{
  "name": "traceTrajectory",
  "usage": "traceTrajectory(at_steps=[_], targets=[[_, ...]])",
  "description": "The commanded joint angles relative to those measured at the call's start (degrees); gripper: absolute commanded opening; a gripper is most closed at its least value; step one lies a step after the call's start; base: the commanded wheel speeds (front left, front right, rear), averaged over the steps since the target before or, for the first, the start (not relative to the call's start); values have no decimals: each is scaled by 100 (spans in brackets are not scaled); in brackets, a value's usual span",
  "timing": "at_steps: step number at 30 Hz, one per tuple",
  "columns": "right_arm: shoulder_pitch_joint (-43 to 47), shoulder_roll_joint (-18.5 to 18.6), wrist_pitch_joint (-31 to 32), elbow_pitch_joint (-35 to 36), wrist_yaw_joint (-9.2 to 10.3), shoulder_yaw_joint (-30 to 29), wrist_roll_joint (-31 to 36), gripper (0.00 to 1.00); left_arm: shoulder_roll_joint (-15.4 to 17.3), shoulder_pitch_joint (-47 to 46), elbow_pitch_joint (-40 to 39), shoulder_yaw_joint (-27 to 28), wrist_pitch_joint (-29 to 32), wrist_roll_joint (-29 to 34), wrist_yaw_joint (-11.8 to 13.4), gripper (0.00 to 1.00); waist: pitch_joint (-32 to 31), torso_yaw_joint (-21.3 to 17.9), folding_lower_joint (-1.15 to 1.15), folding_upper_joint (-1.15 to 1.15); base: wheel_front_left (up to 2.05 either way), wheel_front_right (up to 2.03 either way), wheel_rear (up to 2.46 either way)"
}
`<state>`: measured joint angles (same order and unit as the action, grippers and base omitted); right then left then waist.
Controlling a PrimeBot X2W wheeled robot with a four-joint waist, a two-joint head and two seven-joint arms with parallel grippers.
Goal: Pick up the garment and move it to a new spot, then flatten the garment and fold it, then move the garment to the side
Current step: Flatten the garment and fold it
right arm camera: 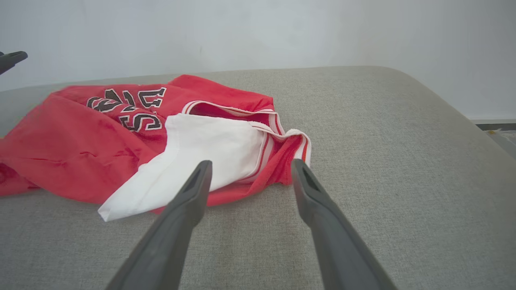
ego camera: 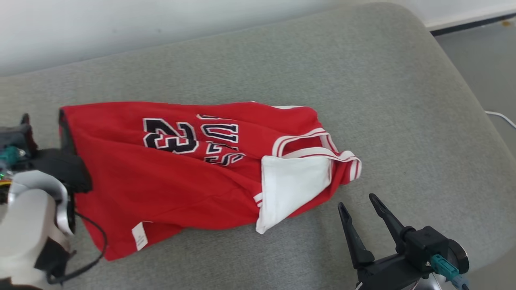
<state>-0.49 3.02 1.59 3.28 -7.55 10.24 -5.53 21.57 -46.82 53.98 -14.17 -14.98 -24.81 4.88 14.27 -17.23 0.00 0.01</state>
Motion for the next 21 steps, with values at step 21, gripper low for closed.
traceTrajectory(at_steps=[21], targets=[[528, -2, -18, -225, 13, -671, -149, 100, -1413, 4040, -4240, 687, -25, 734, -447, 100, -1382, 1206, 0, -1, 0, 0, 0]])
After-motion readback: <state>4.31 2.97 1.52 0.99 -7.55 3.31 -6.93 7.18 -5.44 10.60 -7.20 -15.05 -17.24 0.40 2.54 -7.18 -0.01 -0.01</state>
